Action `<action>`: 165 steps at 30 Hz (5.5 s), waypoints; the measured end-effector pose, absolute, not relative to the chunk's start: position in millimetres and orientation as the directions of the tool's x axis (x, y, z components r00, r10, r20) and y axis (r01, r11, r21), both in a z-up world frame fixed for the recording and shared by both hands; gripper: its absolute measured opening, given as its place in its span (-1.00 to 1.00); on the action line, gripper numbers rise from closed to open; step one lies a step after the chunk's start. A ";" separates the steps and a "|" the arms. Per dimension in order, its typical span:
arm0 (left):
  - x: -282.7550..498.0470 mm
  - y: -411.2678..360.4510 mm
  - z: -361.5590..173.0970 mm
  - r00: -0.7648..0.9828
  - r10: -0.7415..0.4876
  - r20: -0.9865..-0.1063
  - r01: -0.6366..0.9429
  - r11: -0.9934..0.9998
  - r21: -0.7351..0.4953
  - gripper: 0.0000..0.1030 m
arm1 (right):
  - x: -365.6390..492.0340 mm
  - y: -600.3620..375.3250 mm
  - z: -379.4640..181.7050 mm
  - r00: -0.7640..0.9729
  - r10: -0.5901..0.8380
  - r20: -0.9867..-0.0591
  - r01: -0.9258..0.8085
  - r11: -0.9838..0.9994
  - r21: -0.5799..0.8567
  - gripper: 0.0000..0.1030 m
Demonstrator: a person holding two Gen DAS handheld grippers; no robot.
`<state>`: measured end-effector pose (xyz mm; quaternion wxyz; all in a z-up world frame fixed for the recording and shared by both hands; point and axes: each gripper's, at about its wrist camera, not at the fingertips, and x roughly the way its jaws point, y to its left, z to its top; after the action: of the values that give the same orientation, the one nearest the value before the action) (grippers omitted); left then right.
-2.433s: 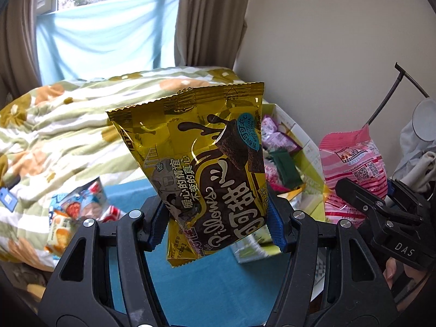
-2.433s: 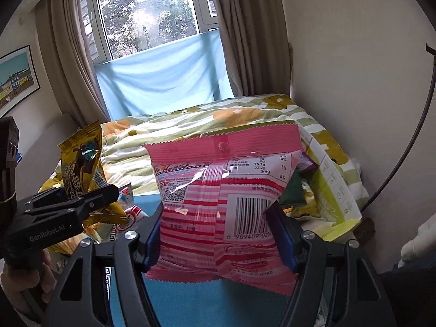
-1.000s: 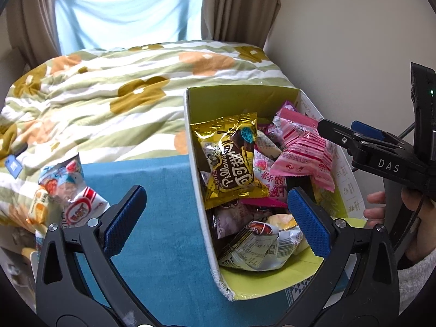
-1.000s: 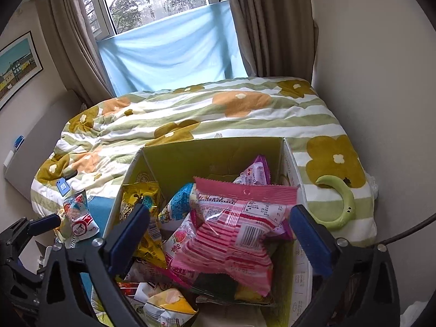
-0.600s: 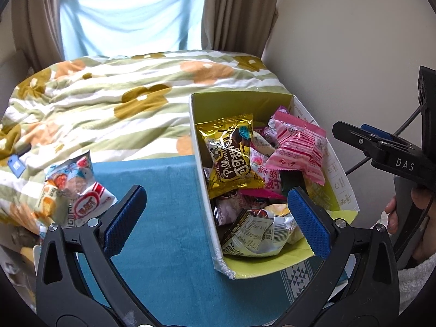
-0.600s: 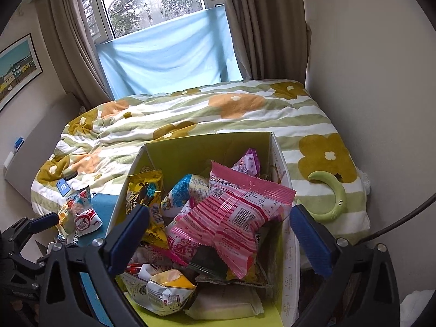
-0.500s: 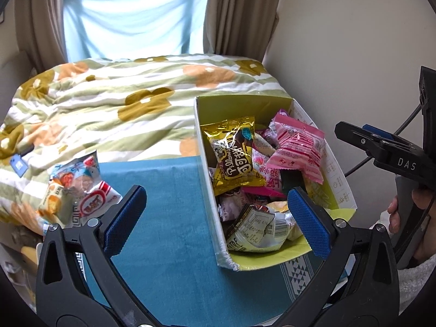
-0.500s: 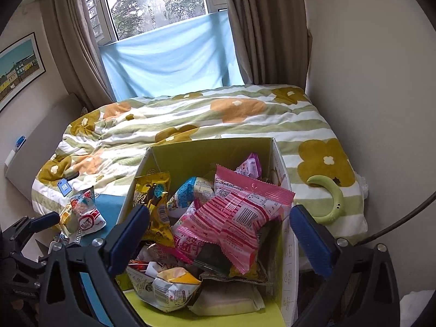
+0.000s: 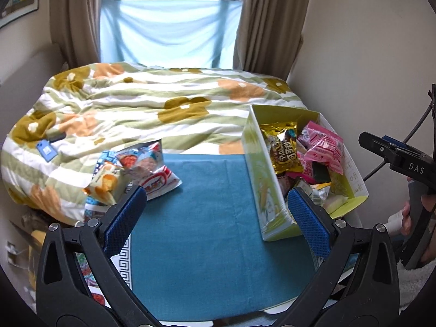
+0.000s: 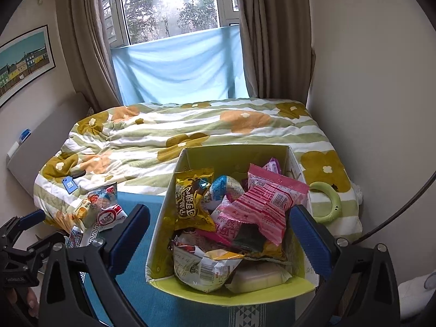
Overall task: Organize snacks
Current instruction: 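Withdraw both tools from the box toward the remaining snack bags on the mat, then grasp the white-orange egg cake bag with the left tool while the right tool grasps the blue shrimp chip bag, then carry both bags into the yellow-green box and open both tools to drop them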
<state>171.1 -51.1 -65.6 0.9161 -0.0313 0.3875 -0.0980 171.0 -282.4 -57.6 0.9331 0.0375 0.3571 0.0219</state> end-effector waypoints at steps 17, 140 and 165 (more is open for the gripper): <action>192.2 119.9 -86.3 0.620 -0.211 -0.755 0.188 0.975 -0.118 0.99 | 149.2 -146.6 -71.7 0.750 0.055 -0.660 0.054 0.988 0.145 0.99; 266.9 -221.5 -110.0 0.518 -0.311 -0.796 0.318 0.935 -0.158 0.99 | 197.9 -376.9 -92.2 0.692 0.240 -0.681 -0.049 0.956 0.288 0.12; 300.4 -156.3 -102.5 0.552 -0.294 -0.780 0.310 0.941 -0.135 0.99 | 268.0 -330.5 -96.0 0.689 0.074 -0.721 0.084 0.980 0.181 0.98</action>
<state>300.4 -156.3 -102.5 0.8810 0.0090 0.4410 -0.1713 268.0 -330.5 -96.0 0.9134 0.0999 0.3946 -0.0025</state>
